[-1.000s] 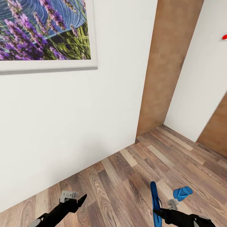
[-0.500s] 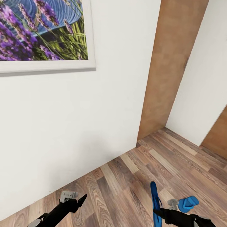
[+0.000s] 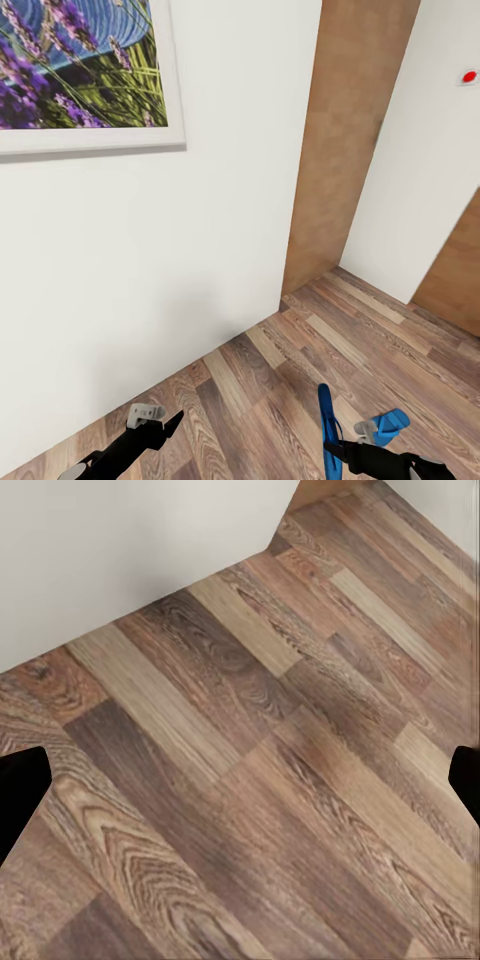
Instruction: In the bedroom, move the book from the bed onto either nightstand, and place the two sandals side by side next to the bed.
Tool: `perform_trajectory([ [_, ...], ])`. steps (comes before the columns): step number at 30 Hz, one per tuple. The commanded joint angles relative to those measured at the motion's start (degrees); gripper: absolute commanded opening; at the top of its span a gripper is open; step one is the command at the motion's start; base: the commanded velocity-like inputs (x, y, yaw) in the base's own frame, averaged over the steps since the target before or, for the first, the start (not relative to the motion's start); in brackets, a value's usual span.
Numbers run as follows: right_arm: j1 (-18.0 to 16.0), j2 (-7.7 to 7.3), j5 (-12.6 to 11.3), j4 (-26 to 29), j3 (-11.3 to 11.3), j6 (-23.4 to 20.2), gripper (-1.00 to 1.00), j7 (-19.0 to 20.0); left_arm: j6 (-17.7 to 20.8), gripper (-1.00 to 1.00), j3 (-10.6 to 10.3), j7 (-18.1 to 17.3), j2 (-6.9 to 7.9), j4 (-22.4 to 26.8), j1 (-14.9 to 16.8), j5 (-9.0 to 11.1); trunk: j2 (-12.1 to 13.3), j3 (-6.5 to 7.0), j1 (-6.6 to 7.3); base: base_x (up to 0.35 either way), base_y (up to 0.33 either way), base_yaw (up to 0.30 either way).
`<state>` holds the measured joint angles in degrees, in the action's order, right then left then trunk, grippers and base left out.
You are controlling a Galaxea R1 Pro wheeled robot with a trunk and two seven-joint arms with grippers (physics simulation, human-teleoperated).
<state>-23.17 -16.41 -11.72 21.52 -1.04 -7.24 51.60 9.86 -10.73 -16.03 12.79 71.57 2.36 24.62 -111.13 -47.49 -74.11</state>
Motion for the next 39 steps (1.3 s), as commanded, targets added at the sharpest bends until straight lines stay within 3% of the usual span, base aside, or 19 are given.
perform_trajectory([
  [1,0.0,-0.02,-0.6,0.0,-0.1,-0.6,-1.0,0.2,0.4,1.0,0.0,-0.1,0.04,0.1,0.0,0.6,0.0,-0.05,0.01,0.0,0.0,-0.276],
  [17,0.0,-0.02,-0.6,0.0,-0.1,-0.6,-1.0,0.2,0.4,1.0,-0.1,-0.1,0.04,0.1,0.0,0.6,0.0,-0.05,0.01,0.03,0.0,-0.266],
  [39,0.0,-0.02,-0.6,0.0,-0.1,-0.6,-1.0,0.2,0.4,1.0,-0.3,-0.1,0.04,0.1,0.0,0.6,0.0,-0.05,0.01,0.282,0.0,-0.015],
])
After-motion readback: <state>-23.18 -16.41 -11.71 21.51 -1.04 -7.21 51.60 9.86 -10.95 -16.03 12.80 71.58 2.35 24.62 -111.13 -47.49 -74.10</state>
